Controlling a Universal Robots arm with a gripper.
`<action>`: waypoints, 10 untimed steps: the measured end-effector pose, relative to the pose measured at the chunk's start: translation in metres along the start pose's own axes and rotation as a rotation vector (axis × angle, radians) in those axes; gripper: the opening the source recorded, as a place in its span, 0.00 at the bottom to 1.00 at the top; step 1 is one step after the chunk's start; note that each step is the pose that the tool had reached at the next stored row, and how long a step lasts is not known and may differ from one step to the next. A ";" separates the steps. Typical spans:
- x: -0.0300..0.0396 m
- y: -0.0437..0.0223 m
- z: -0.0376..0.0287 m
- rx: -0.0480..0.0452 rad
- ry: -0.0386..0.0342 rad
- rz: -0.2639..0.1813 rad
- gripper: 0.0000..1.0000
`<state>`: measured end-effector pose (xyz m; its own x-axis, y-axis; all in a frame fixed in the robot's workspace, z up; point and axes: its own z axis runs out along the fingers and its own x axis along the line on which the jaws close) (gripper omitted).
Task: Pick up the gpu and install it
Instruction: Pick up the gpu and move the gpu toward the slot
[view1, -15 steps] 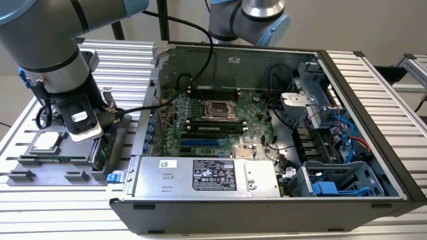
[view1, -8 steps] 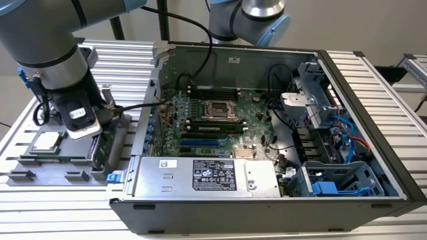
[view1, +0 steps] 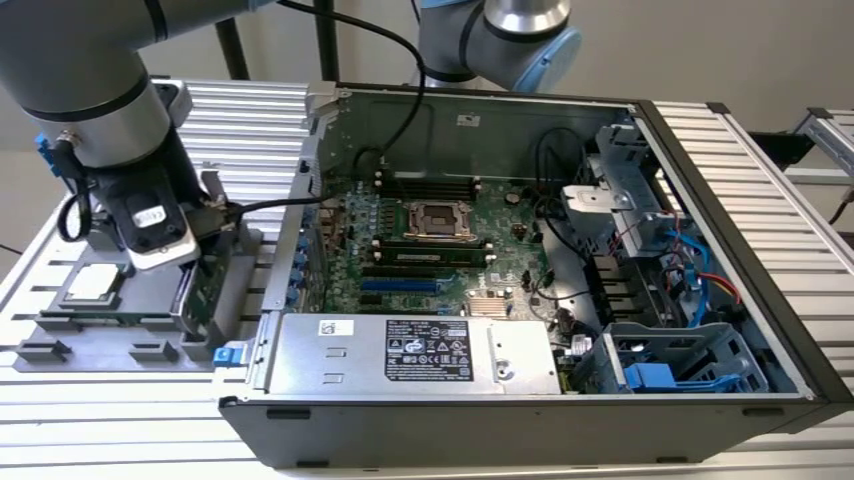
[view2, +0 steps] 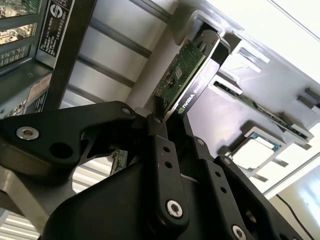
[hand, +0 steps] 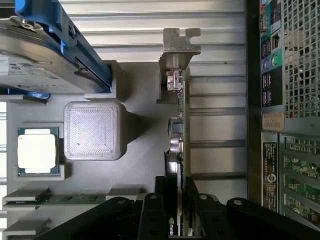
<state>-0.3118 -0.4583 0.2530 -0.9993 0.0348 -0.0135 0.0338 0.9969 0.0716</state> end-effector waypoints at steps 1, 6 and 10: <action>0.0000 0.0001 -0.0013 0.0000 0.0000 0.000 0.00; -0.0001 0.0004 -0.0060 0.0000 0.0001 0.000 0.00; -0.0001 0.0007 -0.0099 0.0000 0.0001 0.000 0.00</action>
<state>-0.3119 -0.4583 0.2629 -0.9993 0.0348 -0.0134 0.0338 0.9969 0.0716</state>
